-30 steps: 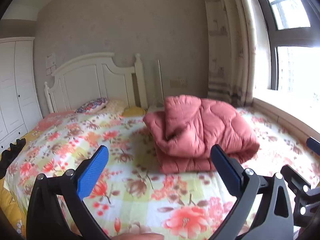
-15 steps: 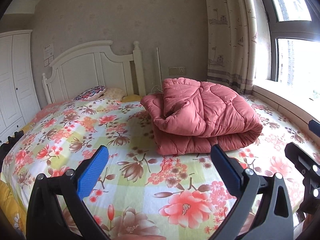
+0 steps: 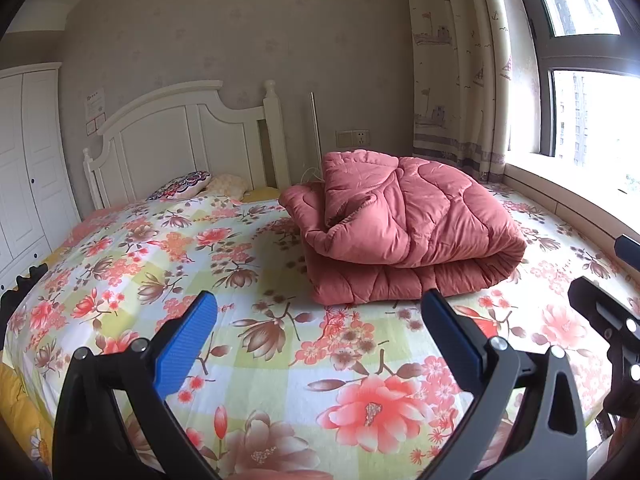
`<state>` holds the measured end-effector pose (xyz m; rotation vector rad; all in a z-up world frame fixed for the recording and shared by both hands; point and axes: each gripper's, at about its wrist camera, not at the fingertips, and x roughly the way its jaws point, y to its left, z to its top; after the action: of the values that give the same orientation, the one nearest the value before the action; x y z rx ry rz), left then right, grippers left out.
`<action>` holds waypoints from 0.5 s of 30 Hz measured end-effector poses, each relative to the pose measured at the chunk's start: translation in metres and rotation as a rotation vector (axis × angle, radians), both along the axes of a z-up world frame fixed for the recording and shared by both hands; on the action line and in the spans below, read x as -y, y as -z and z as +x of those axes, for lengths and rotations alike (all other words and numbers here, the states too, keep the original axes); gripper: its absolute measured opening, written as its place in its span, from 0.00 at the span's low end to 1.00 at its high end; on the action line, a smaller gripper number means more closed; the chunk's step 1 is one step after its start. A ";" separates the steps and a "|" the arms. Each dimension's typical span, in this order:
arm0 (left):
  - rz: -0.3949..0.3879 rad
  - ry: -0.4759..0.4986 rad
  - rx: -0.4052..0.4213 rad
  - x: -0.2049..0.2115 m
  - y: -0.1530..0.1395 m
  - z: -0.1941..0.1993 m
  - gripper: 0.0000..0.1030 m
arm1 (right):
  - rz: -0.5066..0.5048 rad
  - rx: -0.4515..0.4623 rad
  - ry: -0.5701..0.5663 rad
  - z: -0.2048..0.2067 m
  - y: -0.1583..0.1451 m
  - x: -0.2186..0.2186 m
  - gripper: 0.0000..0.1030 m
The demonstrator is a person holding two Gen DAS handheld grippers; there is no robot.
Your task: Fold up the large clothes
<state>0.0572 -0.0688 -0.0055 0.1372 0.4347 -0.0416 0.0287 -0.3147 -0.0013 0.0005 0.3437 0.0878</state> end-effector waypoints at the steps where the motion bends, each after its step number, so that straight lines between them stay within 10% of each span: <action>1: 0.001 0.002 -0.001 0.000 0.000 0.000 0.98 | 0.001 -0.001 0.001 0.000 0.000 0.000 0.95; 15: 0.007 0.004 -0.012 -0.001 0.004 0.001 0.98 | 0.004 -0.022 -0.005 0.003 0.005 -0.005 0.95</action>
<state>0.0583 -0.0674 -0.0096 0.1443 0.4462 -0.0447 0.0316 -0.3094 -0.0062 0.0041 0.3660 0.0935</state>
